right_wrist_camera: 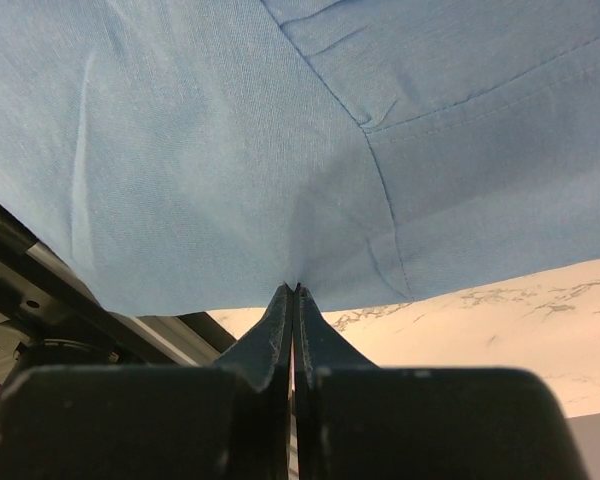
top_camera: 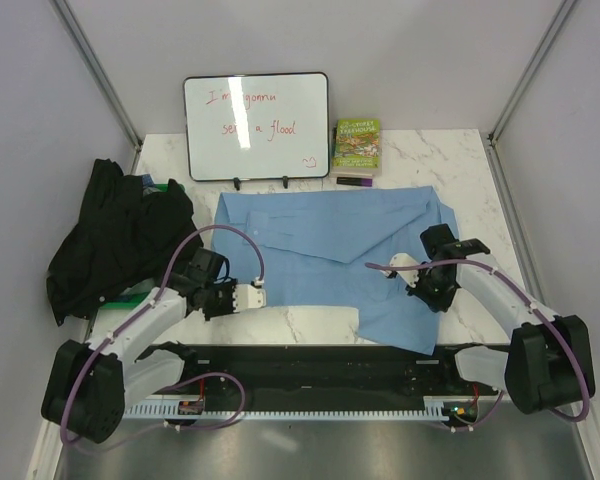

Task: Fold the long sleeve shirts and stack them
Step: Fold the shirt

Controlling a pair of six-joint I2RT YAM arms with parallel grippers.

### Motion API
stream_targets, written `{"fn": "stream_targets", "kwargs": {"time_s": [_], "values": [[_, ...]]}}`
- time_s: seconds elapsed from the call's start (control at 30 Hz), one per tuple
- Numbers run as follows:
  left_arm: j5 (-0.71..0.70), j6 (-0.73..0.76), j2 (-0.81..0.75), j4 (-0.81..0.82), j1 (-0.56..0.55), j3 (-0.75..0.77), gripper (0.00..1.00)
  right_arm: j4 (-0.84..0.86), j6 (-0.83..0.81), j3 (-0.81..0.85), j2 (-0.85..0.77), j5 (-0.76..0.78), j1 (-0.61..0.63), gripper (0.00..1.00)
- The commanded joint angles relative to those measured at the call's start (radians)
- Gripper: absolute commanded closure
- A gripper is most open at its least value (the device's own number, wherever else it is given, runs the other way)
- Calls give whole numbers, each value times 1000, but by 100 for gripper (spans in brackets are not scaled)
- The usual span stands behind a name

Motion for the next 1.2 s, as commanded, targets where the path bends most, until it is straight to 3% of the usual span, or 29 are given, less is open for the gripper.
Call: {"fn": "stream_targets", "kwargs": {"time_s": [0.0,0.1,0.37,0.77,1.17], "values": [[-20,53,-33,23,-7,-12,90,-43,6,36,-40,12,4,100],[-11,31,-90,-26,-6,28,98,-80,9,53,-69,4,2,100],[49,22,-75,-160,19,235,98,-117,-15,224,-33,-31,-71,100],[87,31,319,-33,152,554,98,-120,-71,591,286,-39,-125,100],[51,10,656,65,183,771,98,-66,-37,880,630,-8,-126,100]]}}
